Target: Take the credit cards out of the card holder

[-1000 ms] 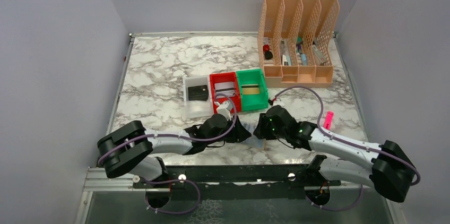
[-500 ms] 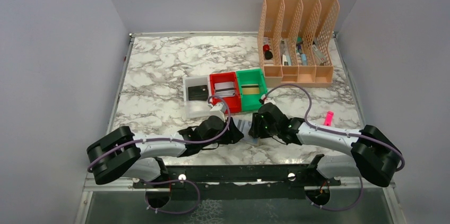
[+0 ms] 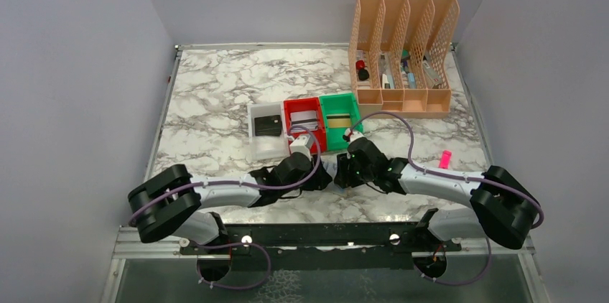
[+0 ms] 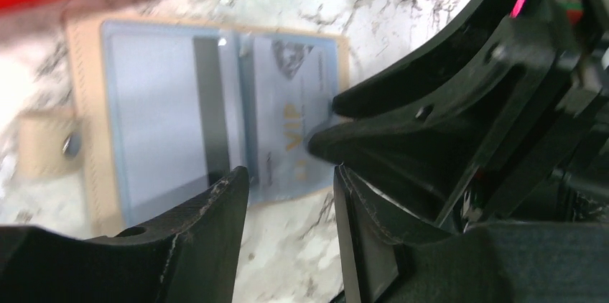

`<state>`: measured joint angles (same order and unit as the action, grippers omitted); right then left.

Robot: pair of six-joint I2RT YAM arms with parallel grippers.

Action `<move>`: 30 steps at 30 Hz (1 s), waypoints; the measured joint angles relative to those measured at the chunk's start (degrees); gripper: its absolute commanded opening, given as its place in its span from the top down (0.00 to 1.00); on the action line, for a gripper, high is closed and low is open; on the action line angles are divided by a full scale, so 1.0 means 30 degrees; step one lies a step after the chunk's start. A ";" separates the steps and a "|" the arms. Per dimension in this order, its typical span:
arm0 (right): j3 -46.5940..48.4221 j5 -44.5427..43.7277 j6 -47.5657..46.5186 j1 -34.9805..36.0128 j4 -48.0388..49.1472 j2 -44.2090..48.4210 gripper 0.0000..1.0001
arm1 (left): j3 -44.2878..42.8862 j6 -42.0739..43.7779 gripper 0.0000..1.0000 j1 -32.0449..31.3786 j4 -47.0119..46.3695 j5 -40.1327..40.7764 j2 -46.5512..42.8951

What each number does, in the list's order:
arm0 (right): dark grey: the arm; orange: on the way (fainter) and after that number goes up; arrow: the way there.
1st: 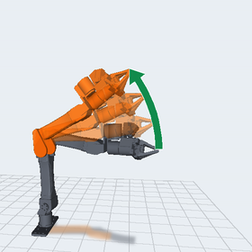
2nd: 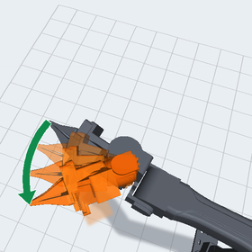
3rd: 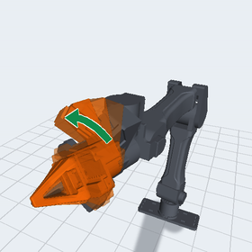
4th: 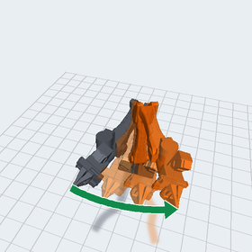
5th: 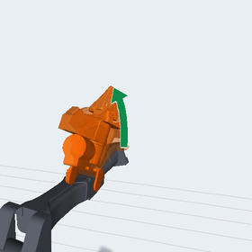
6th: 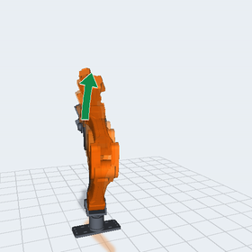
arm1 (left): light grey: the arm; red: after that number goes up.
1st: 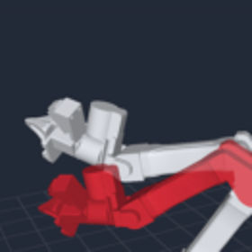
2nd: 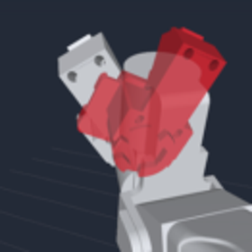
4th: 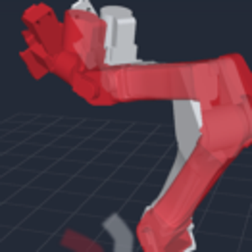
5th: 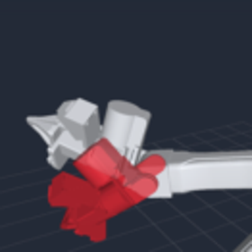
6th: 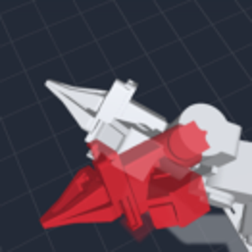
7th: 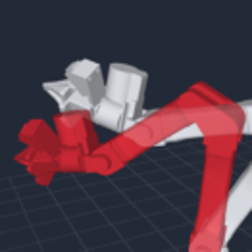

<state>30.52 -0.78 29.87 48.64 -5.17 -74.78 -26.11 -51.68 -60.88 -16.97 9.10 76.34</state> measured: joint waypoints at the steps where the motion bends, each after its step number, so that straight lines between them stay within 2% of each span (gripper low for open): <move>1: 0.0000 0.0000 0.0007 0.0000 0.0000 0.0000 0.57 | -0.0357 0.0262 0.54 0.0000 -0.0022 -0.0007 0.0386; 7: 0.0000 -0.0044 0.0022 -0.0036 -0.0044 0.0036 0.57 | -0.2324 0.0634 0.54 0.0000 -0.0379 -0.0248 0.3024; 16: -0.0051 -0.0066 0.0029 -0.0044 -0.0044 0.0109 0.57 | -0.2098 0.0452 0.49 0.0000 -0.0393 -0.0117 0.3322; 21: -0.0051 -0.0073 0.0066 -0.0044 -0.0044 0.0109 0.60 | -0.1814 0.0299 0.48 0.0022 -0.0510 0.0291 0.3322; 30: -0.0087 -0.0299 0.0546 -0.0044 -0.0087 0.0109 0.64 | -0.1785 0.0153 0.66 0.0117 -0.1100 0.0015 0.3920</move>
<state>30.26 -1.67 31.51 48.51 -5.43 -74.46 -31.46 -51.22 -60.53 -20.27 9.15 88.09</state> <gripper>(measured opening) 0.371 0.406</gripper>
